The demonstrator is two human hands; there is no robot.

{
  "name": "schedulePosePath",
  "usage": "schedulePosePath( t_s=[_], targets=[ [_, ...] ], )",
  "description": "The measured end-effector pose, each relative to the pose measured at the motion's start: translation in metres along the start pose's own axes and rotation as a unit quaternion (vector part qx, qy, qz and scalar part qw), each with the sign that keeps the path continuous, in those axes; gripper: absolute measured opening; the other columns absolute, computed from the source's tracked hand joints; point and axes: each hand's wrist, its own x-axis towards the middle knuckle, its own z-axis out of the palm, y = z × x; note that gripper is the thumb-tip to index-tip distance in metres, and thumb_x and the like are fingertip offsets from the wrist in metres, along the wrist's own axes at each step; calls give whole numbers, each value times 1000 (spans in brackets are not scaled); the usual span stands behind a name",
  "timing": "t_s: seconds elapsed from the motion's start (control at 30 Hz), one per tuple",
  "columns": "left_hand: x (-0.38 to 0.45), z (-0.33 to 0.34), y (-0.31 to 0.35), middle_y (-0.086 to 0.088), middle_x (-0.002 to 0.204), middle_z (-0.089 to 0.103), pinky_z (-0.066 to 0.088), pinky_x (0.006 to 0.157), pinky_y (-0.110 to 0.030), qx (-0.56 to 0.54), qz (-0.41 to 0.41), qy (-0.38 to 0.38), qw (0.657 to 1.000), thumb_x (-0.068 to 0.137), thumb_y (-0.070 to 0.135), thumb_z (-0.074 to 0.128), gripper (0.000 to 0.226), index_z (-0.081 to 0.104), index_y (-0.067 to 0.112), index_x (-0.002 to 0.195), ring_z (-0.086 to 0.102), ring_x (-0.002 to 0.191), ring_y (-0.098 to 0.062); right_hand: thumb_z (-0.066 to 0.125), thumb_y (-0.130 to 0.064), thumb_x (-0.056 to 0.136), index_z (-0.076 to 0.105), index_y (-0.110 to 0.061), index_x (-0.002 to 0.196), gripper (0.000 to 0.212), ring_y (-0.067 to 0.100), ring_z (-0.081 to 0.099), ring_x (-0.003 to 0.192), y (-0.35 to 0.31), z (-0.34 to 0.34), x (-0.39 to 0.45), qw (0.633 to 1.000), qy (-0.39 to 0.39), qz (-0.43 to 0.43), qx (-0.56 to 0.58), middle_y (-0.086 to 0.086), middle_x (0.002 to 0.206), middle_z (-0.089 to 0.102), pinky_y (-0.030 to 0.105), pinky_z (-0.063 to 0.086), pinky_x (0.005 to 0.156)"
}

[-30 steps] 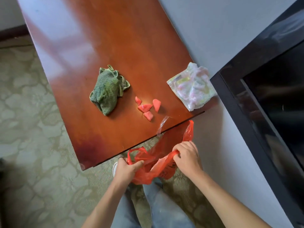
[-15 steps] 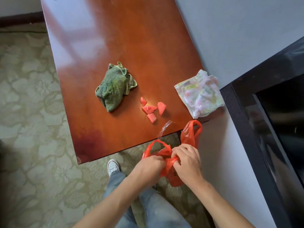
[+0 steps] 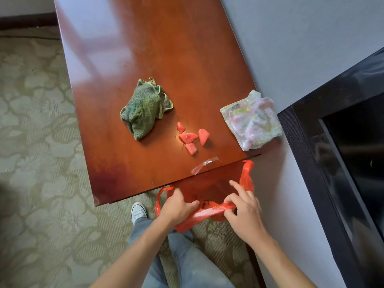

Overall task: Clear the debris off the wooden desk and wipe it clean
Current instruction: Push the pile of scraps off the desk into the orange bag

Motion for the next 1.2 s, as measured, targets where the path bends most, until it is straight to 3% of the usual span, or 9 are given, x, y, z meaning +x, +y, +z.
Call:
schedulePosePath(
  t_s=[0.17, 0.3, 0.53, 0.7, 0.8, 0.93, 1.0, 1.13, 1.2],
  targets=[
    [0, 1, -8, -7, 128, 66, 54, 94, -37, 5, -4, 1, 1000, 85, 52, 79, 80, 34, 15, 140, 66, 115, -26, 61, 3, 76, 58, -34, 136, 71, 19, 53, 129, -18, -18, 30, 994, -81, 64, 37, -14, 164, 34, 37, 32, 114],
    [3, 1, -9, -11, 130, 66, 53, 98, -40, 3, 2, -1, 1000, 82, 54, 82, 85, 35, 11, 138, 65, 118, -29, 55, 4, 83, 43, -34, 155, 82, -2, 56, 95, -25, -34, 53, 990, -72, 98, 69, -20, 123, 51, 35, 45, 104],
    [8, 8, -15, -6, 136, 64, 54, 103, -43, -57, 30, -19, 998, 49, 78, 82, 134, 22, 19, 153, 64, 122, -25, 65, -27, 99, 53, -37, 145, 49, 3, 55, 93, -46, -36, 91, 997, -11, -67, 25, -18, 121, 47, 29, 47, 82],
    [8, 10, -18, 0, 137, 63, 54, 103, -42, -73, 51, -11, 996, 51, 74, 83, 125, 23, 28, 151, 63, 124, -24, 72, -17, 96, 77, -18, 101, 7, 17, 65, 85, -45, -14, 89, 987, 27, -160, 15, -6, 96, 63, 38, 55, 76],
    [6, 12, -18, 6, 130, 65, 54, 99, -40, -67, 56, -8, 996, 53, 73, 83, 119, 26, 29, 148, 65, 119, -21, 66, -24, 100, 76, -23, 105, 12, 21, 67, 98, -39, -11, 70, 981, -117, -135, -80, -6, 103, 65, 39, 54, 85],
    [3, 16, -17, 5, 131, 66, 54, 98, -38, -63, 63, 8, 996, 65, 57, 90, 115, 21, 29, 153, 65, 119, -20, 60, -20, 101, 61, -29, 141, 41, 21, 58, 132, -48, -5, 65, 937, -296, -95, -159, -6, 141, 63, 43, 49, 107],
    [1, 16, -16, 0, 134, 67, 55, 97, -40, -55, 60, 15, 997, 66, 58, 88, 119, 16, 28, 156, 67, 119, -23, 54, -10, 94, 58, -36, 143, 55, 20, 56, 134, -56, -9, 71, 941, -277, -104, -162, -9, 145, 61, 43, 49, 107],
    [-3, 18, -15, -5, 126, 71, 57, 92, -42, -26, 43, 33, 998, 63, 63, 84, 124, 6, 33, 155, 70, 112, -29, 53, -16, 89, 69, -40, 123, 45, 20, 66, 114, -61, -40, 94, 968, -157, -84, -177, -14, 123, 72, 38, 52, 95],
    [-6, 19, -14, -4, 121, 72, 57, 90, -41, -27, 39, 44, 998, 65, 60, 85, 119, 7, 35, 152, 71, 110, -29, 52, -9, 87, 74, -38, 114, 45, 14, 69, 98, -61, -51, 106, 970, -204, -59, -119, -15, 113, 75, 33, 54, 91]
  ],
)
